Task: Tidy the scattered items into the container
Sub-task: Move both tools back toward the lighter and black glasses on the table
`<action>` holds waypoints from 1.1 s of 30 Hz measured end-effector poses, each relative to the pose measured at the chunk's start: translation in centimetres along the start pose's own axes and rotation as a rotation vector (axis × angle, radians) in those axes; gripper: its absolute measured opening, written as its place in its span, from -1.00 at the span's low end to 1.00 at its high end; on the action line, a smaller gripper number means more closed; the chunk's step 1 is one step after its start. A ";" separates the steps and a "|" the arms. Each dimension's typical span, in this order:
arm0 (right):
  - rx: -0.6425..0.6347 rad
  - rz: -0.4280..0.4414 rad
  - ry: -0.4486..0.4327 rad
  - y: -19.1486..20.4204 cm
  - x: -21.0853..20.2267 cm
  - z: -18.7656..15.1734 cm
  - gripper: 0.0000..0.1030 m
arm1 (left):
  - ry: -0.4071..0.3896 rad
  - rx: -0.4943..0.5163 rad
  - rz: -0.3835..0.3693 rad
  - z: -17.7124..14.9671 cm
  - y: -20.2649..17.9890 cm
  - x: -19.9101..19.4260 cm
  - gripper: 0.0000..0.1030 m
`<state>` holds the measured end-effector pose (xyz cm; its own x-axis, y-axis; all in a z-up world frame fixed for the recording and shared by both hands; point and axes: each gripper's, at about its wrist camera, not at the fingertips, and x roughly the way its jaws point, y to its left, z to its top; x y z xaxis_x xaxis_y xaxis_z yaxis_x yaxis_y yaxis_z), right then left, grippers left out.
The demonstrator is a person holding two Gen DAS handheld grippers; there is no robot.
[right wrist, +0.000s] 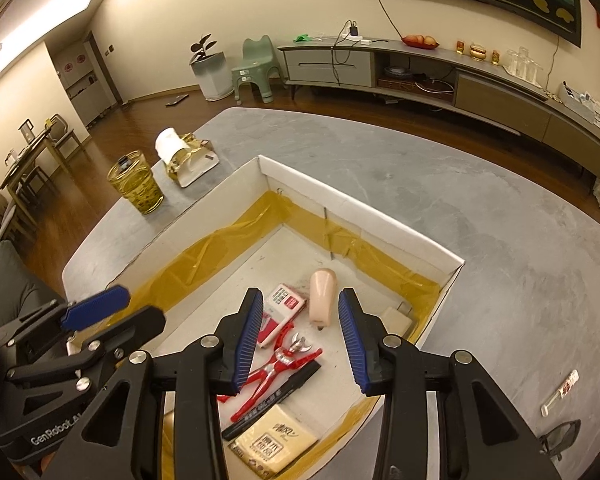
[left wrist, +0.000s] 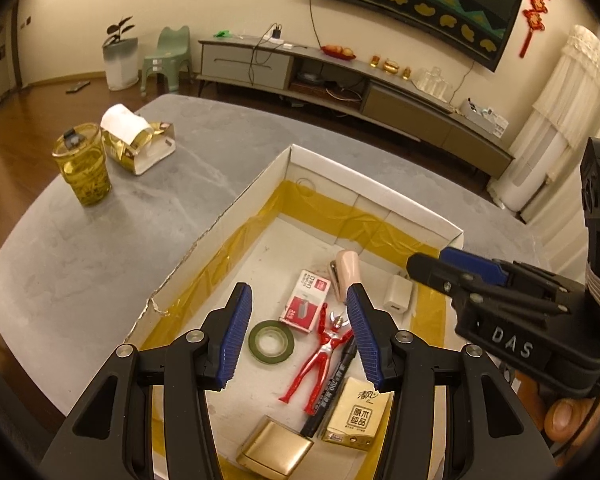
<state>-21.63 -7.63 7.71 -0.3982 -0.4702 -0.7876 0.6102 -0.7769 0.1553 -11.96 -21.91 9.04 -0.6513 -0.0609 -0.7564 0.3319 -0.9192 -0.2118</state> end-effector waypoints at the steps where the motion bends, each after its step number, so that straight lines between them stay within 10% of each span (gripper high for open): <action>1: 0.000 0.005 0.000 0.0 -0.2 -0.1 -0.20 | -0.004 0.004 0.000 0.0 -0.1 -0.1 0.02; 22: 0.039 0.150 -0.054 -1.0 -7.1 -3.0 -0.20 | -0.173 0.130 -0.011 -0.6 -4.8 -3.6 0.02; 33: 0.056 0.079 -0.081 -3.7 -10.7 -6.2 -0.20 | -0.224 0.267 -0.046 -2.4 -10.4 -4.6 0.02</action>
<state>-15.36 2.83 11.85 -0.4061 -0.5615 -0.7210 0.6038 -0.7571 0.2495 -10.77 -11.12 13.24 -0.8049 -0.0738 -0.5889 0.1281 -0.9905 -0.0510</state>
